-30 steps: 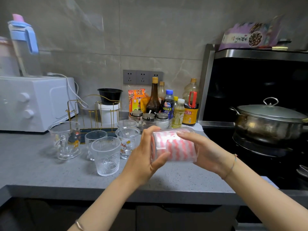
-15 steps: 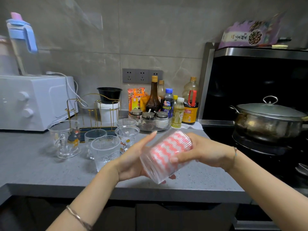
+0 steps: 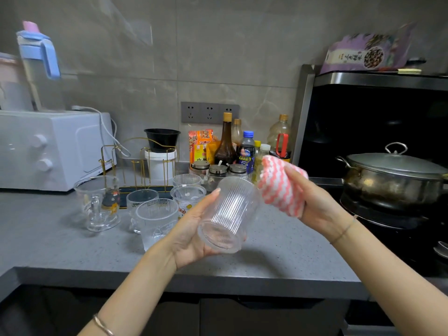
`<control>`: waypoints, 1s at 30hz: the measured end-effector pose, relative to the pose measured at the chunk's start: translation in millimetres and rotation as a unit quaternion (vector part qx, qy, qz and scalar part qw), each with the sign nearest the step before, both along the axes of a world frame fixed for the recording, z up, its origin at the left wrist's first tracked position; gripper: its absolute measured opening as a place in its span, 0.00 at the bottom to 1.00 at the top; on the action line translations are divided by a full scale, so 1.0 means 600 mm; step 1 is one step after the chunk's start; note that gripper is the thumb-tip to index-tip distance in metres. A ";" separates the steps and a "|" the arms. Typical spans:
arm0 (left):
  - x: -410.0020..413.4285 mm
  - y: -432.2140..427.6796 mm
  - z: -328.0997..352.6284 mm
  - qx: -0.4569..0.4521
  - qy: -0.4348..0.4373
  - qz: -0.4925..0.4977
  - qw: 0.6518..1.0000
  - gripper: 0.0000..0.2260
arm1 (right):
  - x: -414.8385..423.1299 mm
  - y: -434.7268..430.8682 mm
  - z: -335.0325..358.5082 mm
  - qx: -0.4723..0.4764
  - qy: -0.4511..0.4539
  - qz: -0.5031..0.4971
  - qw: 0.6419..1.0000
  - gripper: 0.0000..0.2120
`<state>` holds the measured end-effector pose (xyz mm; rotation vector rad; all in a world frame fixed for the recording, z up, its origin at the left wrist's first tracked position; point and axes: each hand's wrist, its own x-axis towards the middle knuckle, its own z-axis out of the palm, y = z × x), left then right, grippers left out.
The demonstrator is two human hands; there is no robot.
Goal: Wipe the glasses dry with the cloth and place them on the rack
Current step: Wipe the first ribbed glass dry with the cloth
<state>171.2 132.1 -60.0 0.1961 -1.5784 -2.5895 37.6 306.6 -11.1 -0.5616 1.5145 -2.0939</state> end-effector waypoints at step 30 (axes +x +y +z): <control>-0.007 0.065 0.038 0.174 0.043 0.012 0.984 0.33 | 0.070 -0.043 -0.110 0.105 0.812 -0.169 0.550 0.22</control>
